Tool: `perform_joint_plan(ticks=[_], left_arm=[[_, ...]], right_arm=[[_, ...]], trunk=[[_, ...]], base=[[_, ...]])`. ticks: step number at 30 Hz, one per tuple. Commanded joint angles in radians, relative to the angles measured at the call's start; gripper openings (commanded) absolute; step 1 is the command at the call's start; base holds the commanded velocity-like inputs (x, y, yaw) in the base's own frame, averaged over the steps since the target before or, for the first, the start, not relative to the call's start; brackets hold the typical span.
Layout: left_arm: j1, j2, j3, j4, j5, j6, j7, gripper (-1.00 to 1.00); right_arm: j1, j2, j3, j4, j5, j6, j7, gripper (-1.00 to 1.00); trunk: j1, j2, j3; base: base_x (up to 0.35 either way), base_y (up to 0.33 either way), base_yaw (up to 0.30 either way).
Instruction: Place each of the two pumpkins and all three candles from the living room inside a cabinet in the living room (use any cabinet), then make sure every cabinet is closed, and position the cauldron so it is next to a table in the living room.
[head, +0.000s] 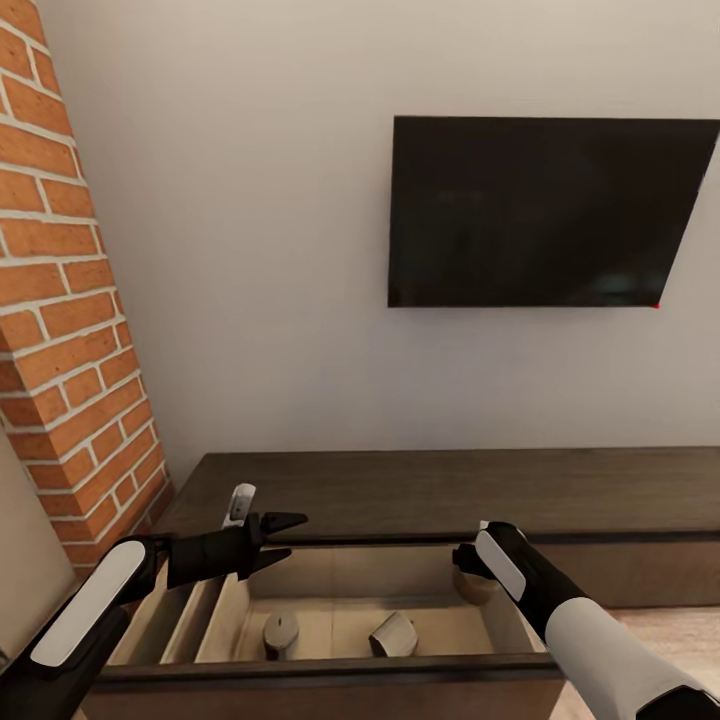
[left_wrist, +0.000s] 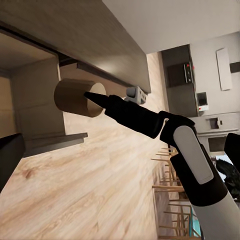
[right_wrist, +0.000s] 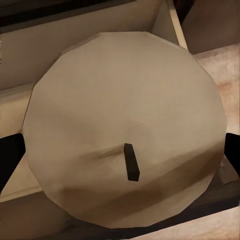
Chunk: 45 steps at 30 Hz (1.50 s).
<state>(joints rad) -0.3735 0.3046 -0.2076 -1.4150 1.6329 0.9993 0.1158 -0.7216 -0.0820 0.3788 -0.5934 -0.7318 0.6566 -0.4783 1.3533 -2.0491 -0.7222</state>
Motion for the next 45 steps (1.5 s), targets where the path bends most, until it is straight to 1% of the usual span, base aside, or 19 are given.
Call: perform_joint_plan(ticks=[1,9,21,30,31,32,33,34,36,37,38,39,41,45], left_arm=[[-0.001,0.000,-0.001,-0.001,0.011,0.001,0.010,1.00],[-0.001,0.001,-0.005,-0.013,0.011,0.001,0.010,1.00],[-0.001,0.003,-0.005,-0.023,0.013,0.001,0.009,1.00],[0.031,0.006,0.001,-0.113,0.017,0.002,0.005,1.00],[0.036,0.006,0.001,-0.123,0.018,0.002,-0.006,1.00],[0.042,0.007,0.002,-0.130,0.018,0.002,-0.031,1.00],[0.047,0.012,0.002,-0.135,0.017,0.002,-0.067,1.00],[0.050,0.024,0.000,-0.138,0.017,0.002,-0.112,1.00],[0.055,0.062,-0.004,-0.141,0.012,0.002,-0.207,1.00],[0.056,0.090,-0.007,-0.141,0.009,0.002,-0.269,1.00],[0.057,0.103,-0.008,-0.142,0.007,0.002,-0.298,1.00],[0.057,0.112,-0.009,-0.142,0.006,0.002,-0.317,1.00],[0.057,0.120,-0.011,-0.142,0.005,0.002,-0.338,1.00],[0.057,0.125,-0.013,-0.143,0.005,0.002,-0.351,1.00]], right_arm=[[-0.001,-0.002,0.008,-0.002,-0.011,0.001,-0.009,-1.00],[-0.001,-0.002,0.008,-0.002,-0.011,0.001,-0.007,-1.00],[-0.001,-0.002,0.008,-0.004,-0.010,0.004,0.003,-1.00],[-0.001,-0.002,0.010,-0.005,-0.004,0.005,0.004,-1.00],[-0.001,-0.002,0.010,-0.005,-0.003,0.005,0.004,-1.00],[-0.001,-0.002,0.011,-0.005,-0.003,0.005,0.004,-1.00],[-0.001,-0.002,0.010,-0.005,-0.003,0.005,0.004,-1.00],[-0.001,-0.002,0.011,-0.005,-0.003,0.005,0.004,-1.00],[-0.001,-0.002,0.011,-0.005,-0.003,0.005,0.004,-1.00],[-0.001,-0.002,0.011,-0.005,-0.003,0.005,0.004,-1.00],[-0.001,-0.002,0.011,-0.005,-0.003,0.004,0.004,-1.00],[-0.001,-0.002,0.011,-0.005,-0.003,0.004,0.004,-1.00],[-0.001,-0.002,0.011,-0.005,-0.003,0.003,0.004,-1.00],[-0.001,-0.002,0.013,-0.005,-0.003,0.002,0.003,-1.00]], trunk=[[0.000,-0.001,-0.001],[0.000,-0.001,-0.001],[0.046,-0.085,-0.039],[0.081,-0.148,-0.067],[0.084,-0.155,-0.070],[0.088,-0.162,-0.073],[0.092,-0.169,-0.076],[0.096,-0.176,-0.079],[0.104,-0.190,-0.086],[0.107,-0.197,-0.089],[0.111,-0.204,-0.092],[0.115,-0.211,-0.095],[0.123,-0.225,-0.101],[0.138,-0.253,-0.114]], base=[[0.060,-0.006,0.000],[0.010,-0.001,0.000],[0.000,0.000,0.000],[0.000,0.000,0.000],[0.000,0.000,0.000],[0.000,0.000,0.000],[0.000,0.000,0.000],[0.000,0.000,0.000],[0.000,0.000,0.000],[0.000,0.000,0.000],[0.000,0.000,0.000],[0.000,0.000,0.000],[0.000,0.000,0.000],[0.000,0.000,0.000]])
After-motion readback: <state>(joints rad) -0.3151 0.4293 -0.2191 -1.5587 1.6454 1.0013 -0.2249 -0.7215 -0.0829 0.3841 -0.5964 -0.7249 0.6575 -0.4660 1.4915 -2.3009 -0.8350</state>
